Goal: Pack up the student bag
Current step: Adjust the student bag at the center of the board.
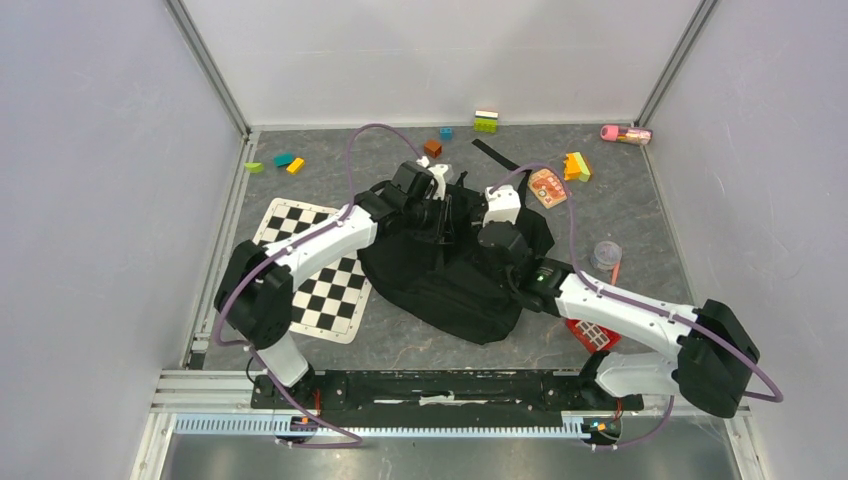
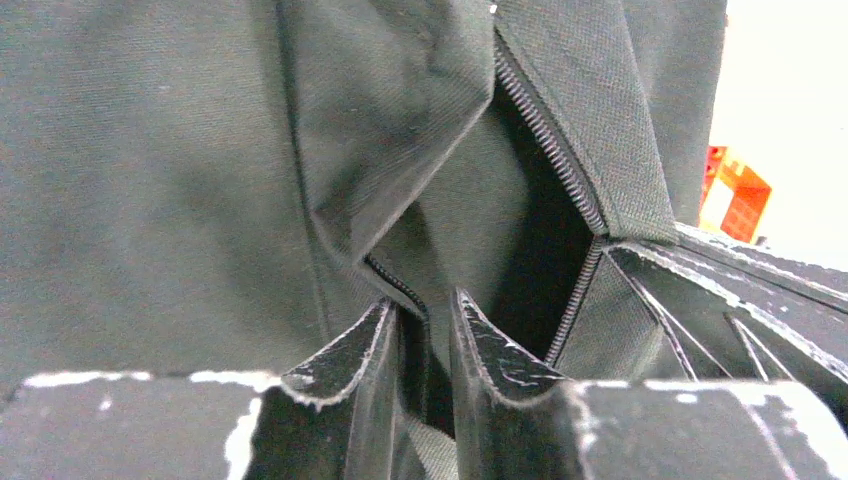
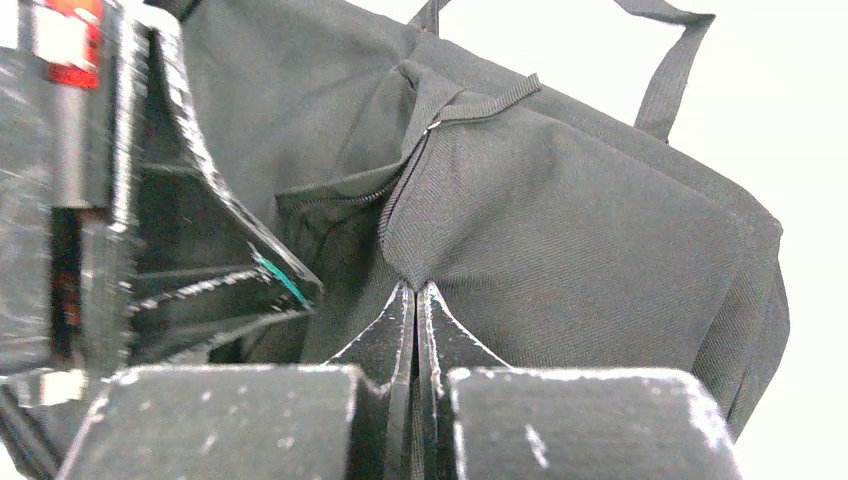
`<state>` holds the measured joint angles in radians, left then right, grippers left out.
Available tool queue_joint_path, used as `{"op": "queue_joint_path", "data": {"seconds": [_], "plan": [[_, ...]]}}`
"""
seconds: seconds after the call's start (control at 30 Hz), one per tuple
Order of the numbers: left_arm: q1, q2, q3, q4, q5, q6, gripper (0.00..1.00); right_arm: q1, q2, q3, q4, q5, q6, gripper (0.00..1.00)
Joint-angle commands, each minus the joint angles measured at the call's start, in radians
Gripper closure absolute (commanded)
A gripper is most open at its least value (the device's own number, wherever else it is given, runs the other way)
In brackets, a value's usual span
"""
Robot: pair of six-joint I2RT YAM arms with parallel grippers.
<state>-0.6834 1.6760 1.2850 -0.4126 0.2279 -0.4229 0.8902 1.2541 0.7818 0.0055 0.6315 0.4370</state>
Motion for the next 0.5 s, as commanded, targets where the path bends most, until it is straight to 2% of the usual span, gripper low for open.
{"op": "queue_joint_path", "data": {"seconds": [0.0,0.13,0.3,0.4,0.47], "plan": [[-0.028,0.034,0.003,0.06,0.166,-0.056,0.67,-0.004,-0.071,0.024,0.102,0.005,-0.003,1.0],[-0.027,-0.002,0.006,0.059,0.153,-0.039,0.61,-0.003,-0.089,0.013,0.111,0.014,-0.002,1.0],[-0.023,-0.088,0.006,0.049,0.092,0.029,0.38,-0.006,-0.092,0.007,0.111,0.016,-0.005,1.0],[-0.014,-0.124,0.006,0.041,0.052,0.051,0.34,-0.006,-0.095,0.004,0.111,0.015,-0.006,1.0],[-0.01,-0.138,-0.005,0.05,0.032,0.05,0.38,-0.008,-0.097,0.003,0.111,0.016,-0.008,1.0]]}}
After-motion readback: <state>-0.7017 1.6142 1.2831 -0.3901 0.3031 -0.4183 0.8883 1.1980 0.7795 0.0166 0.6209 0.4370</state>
